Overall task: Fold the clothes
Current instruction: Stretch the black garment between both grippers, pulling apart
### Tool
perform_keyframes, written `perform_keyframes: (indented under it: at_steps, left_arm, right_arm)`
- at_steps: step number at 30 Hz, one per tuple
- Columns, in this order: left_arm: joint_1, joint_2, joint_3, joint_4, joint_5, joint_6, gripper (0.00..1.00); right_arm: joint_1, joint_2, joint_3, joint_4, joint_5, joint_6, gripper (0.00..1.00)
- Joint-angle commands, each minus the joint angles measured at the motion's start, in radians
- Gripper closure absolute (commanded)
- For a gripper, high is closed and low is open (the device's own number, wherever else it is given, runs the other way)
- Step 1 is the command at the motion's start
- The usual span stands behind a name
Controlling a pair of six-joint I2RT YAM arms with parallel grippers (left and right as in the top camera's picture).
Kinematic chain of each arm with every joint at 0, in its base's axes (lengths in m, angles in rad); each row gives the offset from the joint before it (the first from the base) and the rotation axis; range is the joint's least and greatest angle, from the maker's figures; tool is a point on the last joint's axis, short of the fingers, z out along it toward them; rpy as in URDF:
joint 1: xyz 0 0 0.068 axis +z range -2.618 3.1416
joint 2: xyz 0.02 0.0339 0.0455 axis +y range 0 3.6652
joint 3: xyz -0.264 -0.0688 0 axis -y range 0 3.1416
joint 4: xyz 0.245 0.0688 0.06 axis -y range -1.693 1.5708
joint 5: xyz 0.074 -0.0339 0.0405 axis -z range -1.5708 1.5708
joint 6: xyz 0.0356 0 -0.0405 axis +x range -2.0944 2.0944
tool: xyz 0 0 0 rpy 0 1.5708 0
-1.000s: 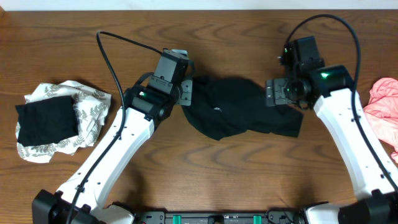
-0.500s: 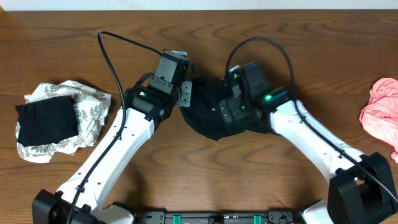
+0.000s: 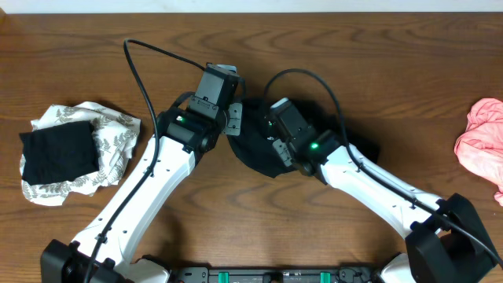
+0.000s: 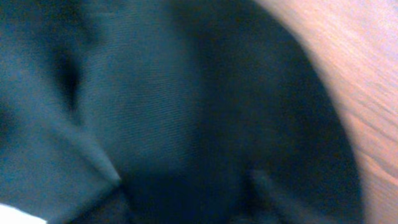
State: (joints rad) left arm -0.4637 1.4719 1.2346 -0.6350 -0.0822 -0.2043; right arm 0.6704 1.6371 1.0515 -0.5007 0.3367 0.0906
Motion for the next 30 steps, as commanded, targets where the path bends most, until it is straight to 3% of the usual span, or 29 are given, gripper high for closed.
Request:
perform_keyframes:
  at_steps: [1,5,10,21,24,27,30]
  left_arm:
    - [0.003,0.002,0.003,-0.013,-0.016,0.017,0.95]
    - [0.003,0.002,0.003,-0.028,-0.017,0.018,0.94]
    - [0.003,0.002,0.003,-0.057,-0.084,0.021,0.94]
    - [0.088,-0.004,0.003,-0.113,-0.103,0.025,0.94]
    - [0.123,-0.016,0.003,-0.105,-0.103,0.025,0.94]
    - [0.154,-0.028,0.003,-0.089,-0.102,0.034,0.94]
    - [0.166,-0.043,0.004,-0.056,-0.102,0.095,0.94]
  right_arm:
    - [-0.063,0.002,-0.003,-0.013,0.175,0.123,0.91]
    - [-0.182,0.002,-0.003,-0.024,0.137,0.124,0.99]
    - [-0.324,-0.009,-0.003,-0.042,0.137,0.042,0.99]
    - [-0.632,-0.01,-0.002,-0.032,0.225,0.118,0.95]
    - [-0.685,-0.01,-0.002,-0.027,0.192,0.116,0.85]
    - [-0.702,-0.01,-0.002,-0.018,0.114,0.071,0.83]
    - [-0.692,-0.01,-0.002,0.01,0.055,0.042,0.89]
